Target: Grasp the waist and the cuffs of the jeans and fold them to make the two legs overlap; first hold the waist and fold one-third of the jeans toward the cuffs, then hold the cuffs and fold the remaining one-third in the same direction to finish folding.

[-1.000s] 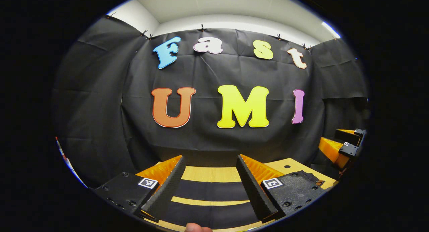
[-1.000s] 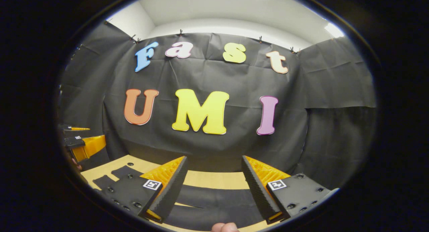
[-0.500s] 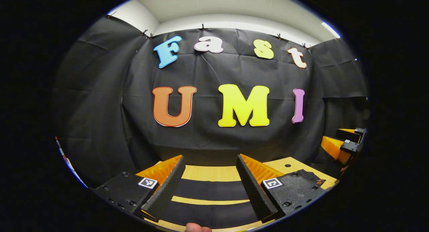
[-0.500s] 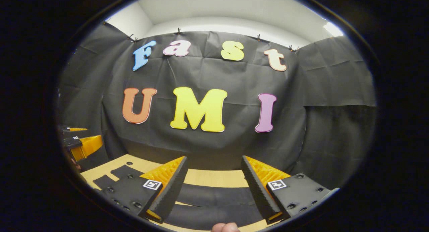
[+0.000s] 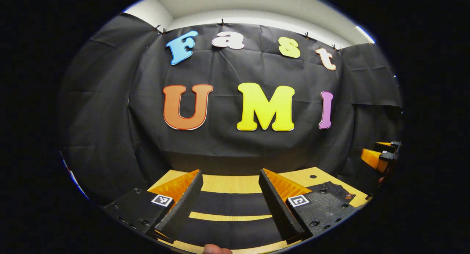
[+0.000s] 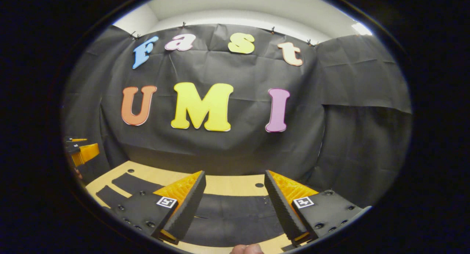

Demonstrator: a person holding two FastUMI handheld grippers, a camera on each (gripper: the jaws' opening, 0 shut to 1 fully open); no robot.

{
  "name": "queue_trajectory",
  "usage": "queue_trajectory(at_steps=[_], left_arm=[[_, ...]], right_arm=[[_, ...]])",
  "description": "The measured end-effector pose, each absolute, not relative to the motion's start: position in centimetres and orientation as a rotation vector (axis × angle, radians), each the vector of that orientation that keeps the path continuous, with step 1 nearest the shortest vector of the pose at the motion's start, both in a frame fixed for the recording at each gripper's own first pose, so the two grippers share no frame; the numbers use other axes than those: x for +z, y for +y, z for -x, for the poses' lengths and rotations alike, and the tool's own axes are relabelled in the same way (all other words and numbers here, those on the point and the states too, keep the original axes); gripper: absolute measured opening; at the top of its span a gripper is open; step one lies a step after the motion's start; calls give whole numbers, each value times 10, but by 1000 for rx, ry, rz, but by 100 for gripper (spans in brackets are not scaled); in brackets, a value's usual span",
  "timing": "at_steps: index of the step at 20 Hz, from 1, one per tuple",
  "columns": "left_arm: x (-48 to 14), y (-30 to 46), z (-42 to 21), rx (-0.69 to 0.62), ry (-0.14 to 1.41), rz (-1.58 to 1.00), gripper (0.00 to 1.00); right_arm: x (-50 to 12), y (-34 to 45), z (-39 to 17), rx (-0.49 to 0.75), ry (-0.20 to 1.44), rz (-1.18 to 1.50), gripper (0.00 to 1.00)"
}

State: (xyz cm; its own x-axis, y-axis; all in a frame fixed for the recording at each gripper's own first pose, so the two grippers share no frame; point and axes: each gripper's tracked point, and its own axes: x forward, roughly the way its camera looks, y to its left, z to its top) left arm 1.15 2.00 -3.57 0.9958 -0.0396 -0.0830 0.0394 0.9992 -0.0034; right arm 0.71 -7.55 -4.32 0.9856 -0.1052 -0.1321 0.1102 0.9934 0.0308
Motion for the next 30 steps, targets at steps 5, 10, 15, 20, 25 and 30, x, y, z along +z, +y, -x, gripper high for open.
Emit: queue_trajectory(at_steps=[5, 10, 15, 20, 25, 30], left_arm=[[-88, 66, -10, 45, 215, 35, 98], [-161, 143, 26, 241, 428, 240, 99], [-233, 195, 63, 401, 584, 650, 99], [-280, 213, 82, 462, 677, 1001, 100], [-307, 213, 82, 515, 729, 1199, 99], [-325, 215, 76, 571, 744, 1245, 100]], right_arm=[[-95, -136, -11, -140, 275, -127, 99], [-166, -184, 2, -182, 497, -264, 99], [-228, -192, 20, -207, 704, -483, 100], [-269, -199, 26, -279, 810, -669, 98], [-289, -197, 24, -308, 864, -766, 98], [-298, -197, 23, -355, 871, -824, 98]])
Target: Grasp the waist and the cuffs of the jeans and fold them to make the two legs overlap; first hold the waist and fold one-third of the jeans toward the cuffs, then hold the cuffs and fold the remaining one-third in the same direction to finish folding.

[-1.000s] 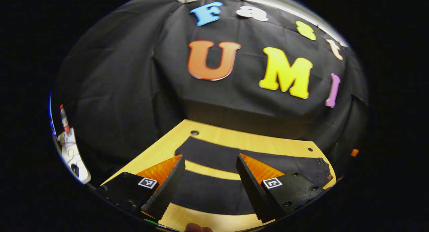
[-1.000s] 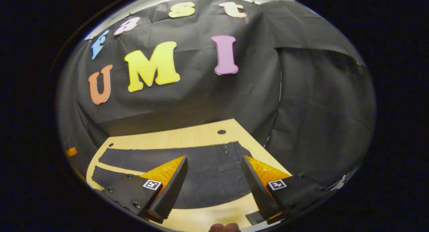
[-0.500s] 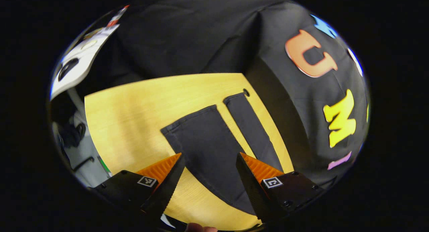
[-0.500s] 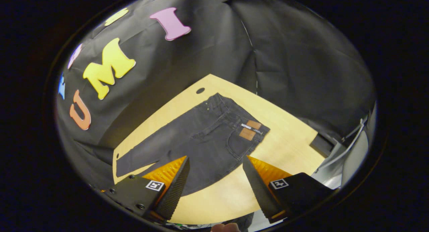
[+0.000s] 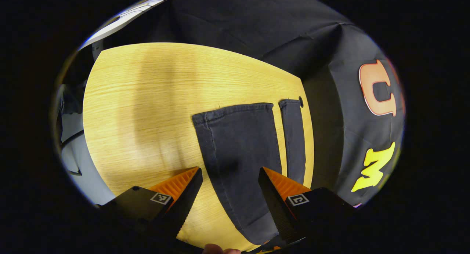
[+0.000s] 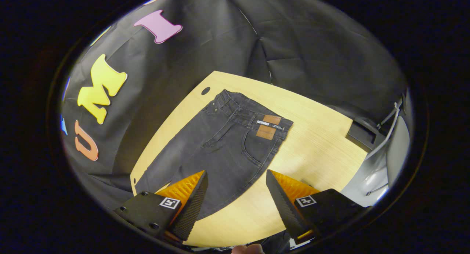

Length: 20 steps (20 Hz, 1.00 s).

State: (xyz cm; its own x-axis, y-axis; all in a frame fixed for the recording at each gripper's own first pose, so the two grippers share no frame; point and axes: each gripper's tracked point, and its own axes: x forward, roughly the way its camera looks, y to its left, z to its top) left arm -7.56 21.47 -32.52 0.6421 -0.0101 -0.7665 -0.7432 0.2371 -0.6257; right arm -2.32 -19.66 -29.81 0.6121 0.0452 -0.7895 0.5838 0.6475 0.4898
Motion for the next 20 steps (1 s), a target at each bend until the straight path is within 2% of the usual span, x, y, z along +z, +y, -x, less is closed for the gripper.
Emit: queue_trajectory(at_steps=[1, 4, 5, 7, 9, 10, 11, 12, 13, 14, 15, 16, 17, 19, 20], left_arm=[[-326, 215, 74, 572, 748, 1234, 99], [-326, 213, 61, 568, 737, 1219, 99], [-326, 213, 53, 563, 725, 1225, 99], [-329, 210, 42, 550, 712, 1238, 99], [-330, 210, 34, 548, 703, 1269, 90], [-332, 209, 32, 549, 700, 1286, 92], [-333, 210, 31, 555, 701, 1293, 65], [-337, 209, 29, 557, 705, 1293, 70], [-338, 210, 28, 559, 707, 1295, 80], [-339, 210, 27, 563, 710, 1297, 63], [-340, 211, 28, 570, 710, 1303, 72], [-340, 210, 29, 576, 711, 1308, 57], [-340, 212, 32, 583, 712, 1312, 55], [-343, 213, 34, 600, 719, 1313, 49], [-345, 214, 33, 608, 726, 1309, 52]], right_arm=[[-300, -198, 23, -363, 870, -833, 92], [-313, -201, 21, -384, 884, -880, 93], [-317, -202, 21, -393, 888, -905, 98], [-328, -203, 18, -413, 900, -962, 98], [-340, -206, 15, -423, 919, -1007, 98], [-346, -210, 12, -432, 921, -1025, 93], [-353, -214, 8, -445, 929, -1043, 98], [-359, -219, 6, -460, 929, -1067, 98], [-363, -223, 3, -473, 929, -1089, 98], [-366, -227, 0, -478, 928, -1101, 98], [-371, -232, -1, -492, 928, -1099, 93], [-377, -236, -3, -503, 929, -1100, 98], [-377, -238, -6, -506, 919, -1110, 93], [-377, -241, -17, -509, 911, -1109, 92], [-378, -240, -23, -502, 913, -1096, 95]])
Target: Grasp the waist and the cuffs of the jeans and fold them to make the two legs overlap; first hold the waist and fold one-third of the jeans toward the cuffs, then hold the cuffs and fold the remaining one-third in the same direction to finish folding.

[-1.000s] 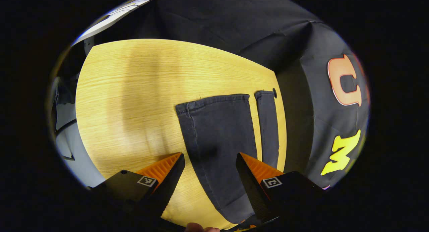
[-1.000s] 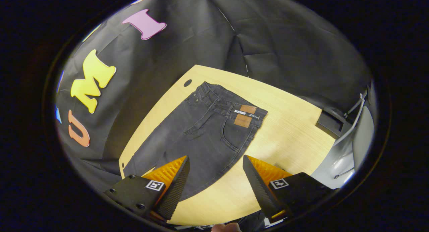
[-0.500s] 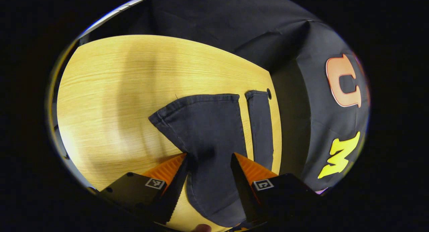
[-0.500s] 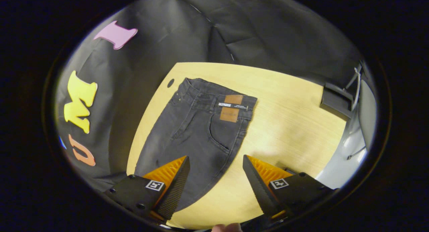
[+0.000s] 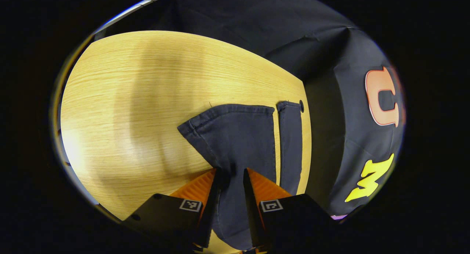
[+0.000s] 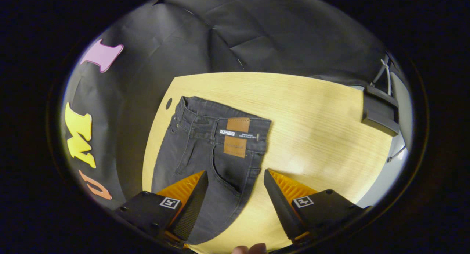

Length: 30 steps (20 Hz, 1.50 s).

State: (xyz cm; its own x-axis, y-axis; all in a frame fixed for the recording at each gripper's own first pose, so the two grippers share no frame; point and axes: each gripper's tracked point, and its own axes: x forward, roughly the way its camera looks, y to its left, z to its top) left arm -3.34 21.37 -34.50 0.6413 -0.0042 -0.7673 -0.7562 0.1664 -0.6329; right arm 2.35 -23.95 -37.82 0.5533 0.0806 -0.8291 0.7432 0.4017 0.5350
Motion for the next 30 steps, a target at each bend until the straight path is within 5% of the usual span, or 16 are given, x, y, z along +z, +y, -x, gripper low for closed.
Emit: queue_trajectory(at_steps=[2, 4, 5, 8, 9, 12, 17, 30], left_arm=[[-348, 213, 34, 619, 737, 1296, 36], [-348, 214, 33, 622, 739, 1292, 39], [-348, 213, 34, 625, 739, 1294, 30], [-349, 214, 38, 629, 749, 1293, 22], [-349, 214, 37, 631, 751, 1291, 20], [-350, 213, 33, 627, 761, 1291, 13], [-347, 212, 35, 614, 784, 1320, 8], [-285, 206, 28, 510, 810, 1330, 4]], right_arm=[[-380, -237, -34, -488, 929, -1057, 96], [-383, -234, -40, -489, 942, -1015, 96], [-383, -233, -40, -496, 941, -999, 96], [-384, -239, -33, -553, 956, -957, 94], [-387, -242, -29, -580, 969, -945, 85], [-394, -251, -20, -671, 1008, -966, 34], [-396, -252, -23, -661, 1032, -1063, 0], [-310, -244, -30, -487, 938, -1191, 1]])
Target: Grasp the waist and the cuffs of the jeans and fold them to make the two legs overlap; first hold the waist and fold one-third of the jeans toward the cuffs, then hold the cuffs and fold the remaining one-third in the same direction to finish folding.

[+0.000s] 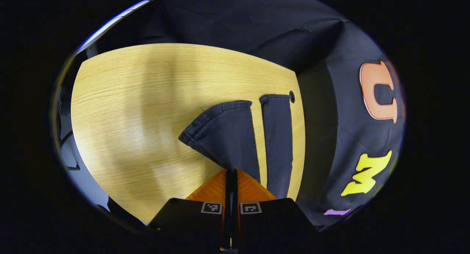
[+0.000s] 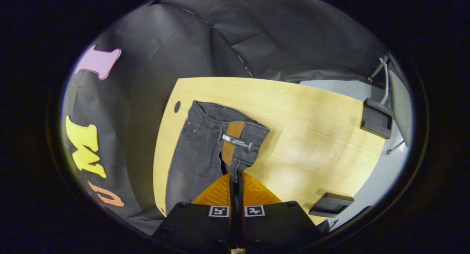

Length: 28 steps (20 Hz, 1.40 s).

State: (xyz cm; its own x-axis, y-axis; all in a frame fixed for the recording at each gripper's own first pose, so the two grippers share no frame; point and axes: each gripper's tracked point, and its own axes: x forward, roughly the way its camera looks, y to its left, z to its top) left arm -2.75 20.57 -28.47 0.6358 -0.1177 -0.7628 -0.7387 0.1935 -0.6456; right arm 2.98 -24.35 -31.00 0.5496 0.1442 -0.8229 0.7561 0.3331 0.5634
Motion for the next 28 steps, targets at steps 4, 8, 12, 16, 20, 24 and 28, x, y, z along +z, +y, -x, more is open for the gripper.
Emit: queue_trajectory(at_steps=[4, 8, 12, 16, 20, 24, 28], left_arm=[[-269, 207, 20, 485, 799, 1347, 4], [-245, 204, 4, 431, 811, 1313, 4], [-229, 207, -17, 407, 827, 1291, 4], [-219, 213, -45, 395, 843, 1307, 4], [-222, 218, -84, 388, 878, 1318, 4], [-228, 219, -119, 388, 905, 1312, 4], [-237, 216, -161, 365, 944, 1306, 4]], right_arm=[[-291, -236, -40, -440, 918, -1180, 4], [-266, -233, -61, -398, 889, -1189, 4], [-242, -233, -72, -376, 871, -1214, 1], [-232, -237, -89, -357, 872, -1181, 1], [-233, -237, -121, -344, 883, -1195, 0], [-238, -237, -169, -319, 897, -1163, 0], [-249, -234, -225, -303, 901, -1159, 0]])
